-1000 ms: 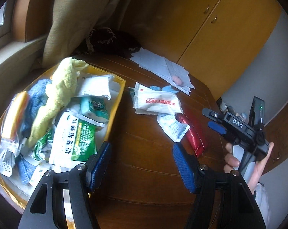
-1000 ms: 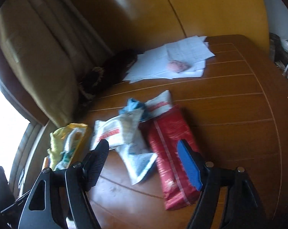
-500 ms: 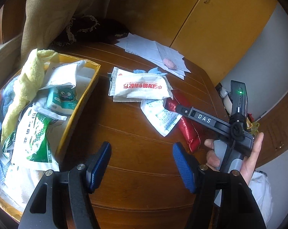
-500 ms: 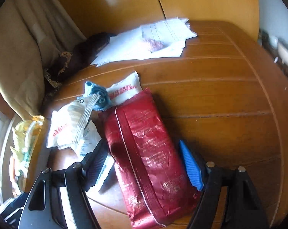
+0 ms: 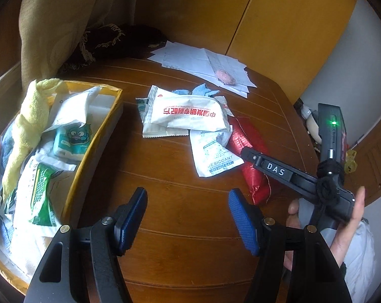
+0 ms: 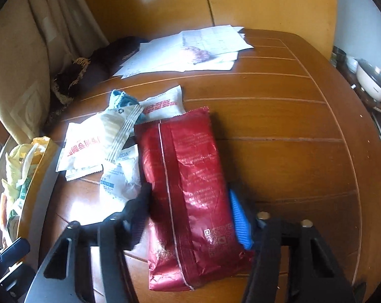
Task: Organize soft objects
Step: 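Grasp the white desiccant packet with left tool while right tool grasps the red bag, then carry the desiccant packet and red bag into the tray and open both tools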
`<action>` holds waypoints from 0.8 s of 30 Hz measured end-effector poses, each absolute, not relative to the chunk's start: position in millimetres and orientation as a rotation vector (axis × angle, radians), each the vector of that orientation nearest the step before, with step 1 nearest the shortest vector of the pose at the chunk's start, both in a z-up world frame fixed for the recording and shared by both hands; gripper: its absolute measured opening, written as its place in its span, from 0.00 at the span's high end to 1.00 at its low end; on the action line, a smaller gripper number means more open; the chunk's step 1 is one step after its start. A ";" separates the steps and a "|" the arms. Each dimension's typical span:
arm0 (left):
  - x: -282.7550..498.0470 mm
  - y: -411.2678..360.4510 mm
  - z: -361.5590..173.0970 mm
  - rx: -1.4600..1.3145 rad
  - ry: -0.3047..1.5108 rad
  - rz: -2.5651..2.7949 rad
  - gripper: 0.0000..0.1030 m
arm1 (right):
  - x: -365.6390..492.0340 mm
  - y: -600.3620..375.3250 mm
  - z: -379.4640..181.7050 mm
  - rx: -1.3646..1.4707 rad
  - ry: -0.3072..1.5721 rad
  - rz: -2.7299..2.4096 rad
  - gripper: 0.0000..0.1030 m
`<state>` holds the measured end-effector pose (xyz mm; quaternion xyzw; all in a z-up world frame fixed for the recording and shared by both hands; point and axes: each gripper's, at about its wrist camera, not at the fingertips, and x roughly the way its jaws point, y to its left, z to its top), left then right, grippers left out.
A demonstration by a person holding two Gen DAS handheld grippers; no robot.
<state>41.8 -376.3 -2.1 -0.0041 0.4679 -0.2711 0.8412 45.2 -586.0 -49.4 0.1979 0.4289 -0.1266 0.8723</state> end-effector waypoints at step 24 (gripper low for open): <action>97.2 -458.2 -37.8 0.103 1.036 -0.534 0.74 | 19.6 -613.2 -52.0 0.667 0.827 -0.232 0.57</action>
